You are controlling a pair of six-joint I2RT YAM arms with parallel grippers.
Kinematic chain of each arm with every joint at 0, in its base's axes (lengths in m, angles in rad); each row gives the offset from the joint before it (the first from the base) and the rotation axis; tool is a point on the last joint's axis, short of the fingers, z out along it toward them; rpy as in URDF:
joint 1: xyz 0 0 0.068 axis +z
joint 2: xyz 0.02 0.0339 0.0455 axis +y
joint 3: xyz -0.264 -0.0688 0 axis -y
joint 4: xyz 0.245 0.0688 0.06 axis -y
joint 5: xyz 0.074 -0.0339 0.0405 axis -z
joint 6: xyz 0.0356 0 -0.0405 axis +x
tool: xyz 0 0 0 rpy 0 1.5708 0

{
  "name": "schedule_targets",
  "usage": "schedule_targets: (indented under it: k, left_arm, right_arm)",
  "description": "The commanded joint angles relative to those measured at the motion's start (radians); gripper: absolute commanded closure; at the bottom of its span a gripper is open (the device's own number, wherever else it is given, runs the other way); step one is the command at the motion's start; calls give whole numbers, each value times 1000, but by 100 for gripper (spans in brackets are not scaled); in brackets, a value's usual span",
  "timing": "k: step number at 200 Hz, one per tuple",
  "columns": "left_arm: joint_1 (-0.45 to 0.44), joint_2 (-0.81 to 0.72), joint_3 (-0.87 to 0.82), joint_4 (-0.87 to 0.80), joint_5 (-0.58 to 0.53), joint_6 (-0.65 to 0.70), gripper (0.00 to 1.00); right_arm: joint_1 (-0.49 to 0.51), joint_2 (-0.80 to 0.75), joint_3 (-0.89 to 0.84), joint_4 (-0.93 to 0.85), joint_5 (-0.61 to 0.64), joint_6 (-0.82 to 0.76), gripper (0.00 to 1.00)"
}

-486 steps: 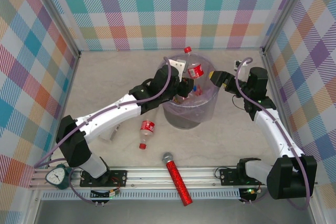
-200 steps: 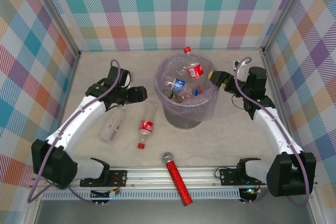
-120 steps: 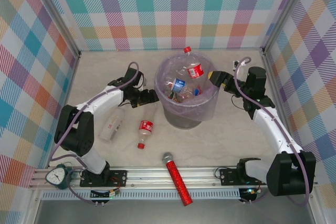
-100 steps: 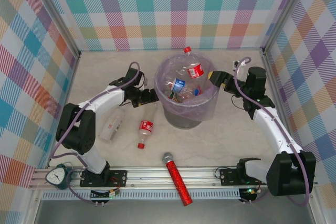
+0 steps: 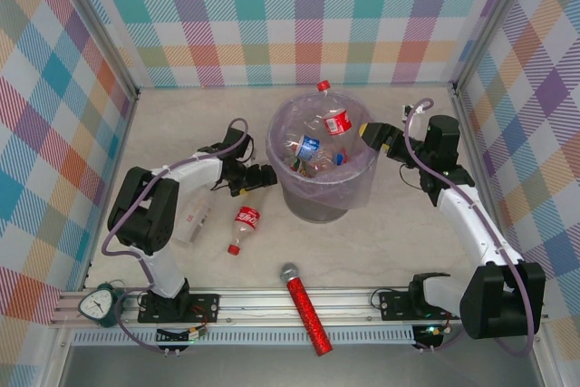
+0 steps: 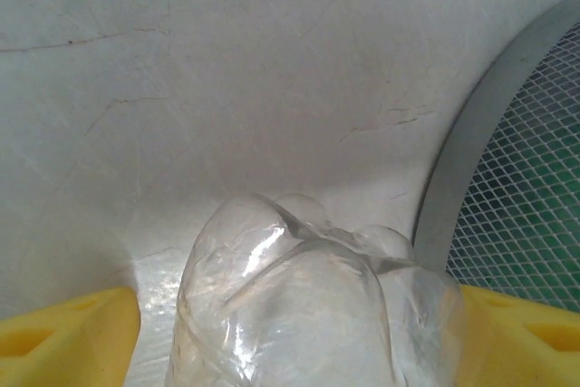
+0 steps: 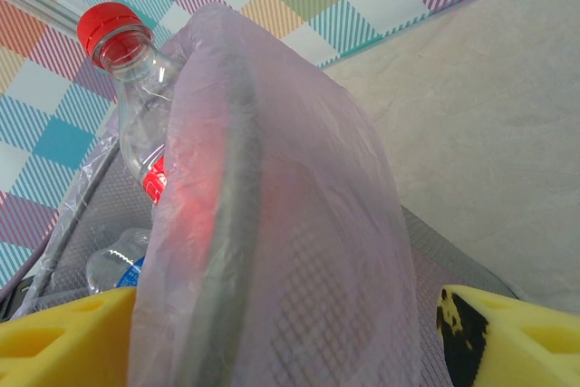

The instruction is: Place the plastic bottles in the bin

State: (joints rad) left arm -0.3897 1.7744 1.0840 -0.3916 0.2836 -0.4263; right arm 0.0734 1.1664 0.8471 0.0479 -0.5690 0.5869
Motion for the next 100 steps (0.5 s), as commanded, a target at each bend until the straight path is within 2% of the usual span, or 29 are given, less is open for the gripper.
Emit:
schedule_targets:
  k: [1,51,100]
  left_arm:
    - [-10,16,-18,-10,-35,15,18]
    - [-11,16,7,-38,-66,33,35]
    - [-10,-38,67,-123,-116,74,46]
  right_arm:
    - [8,-13,18,-3,-2,-21,17]
    - [8,-13,20,-2,-2,-20,17]
    - [8,-14,19,-5,-2,-19,17]
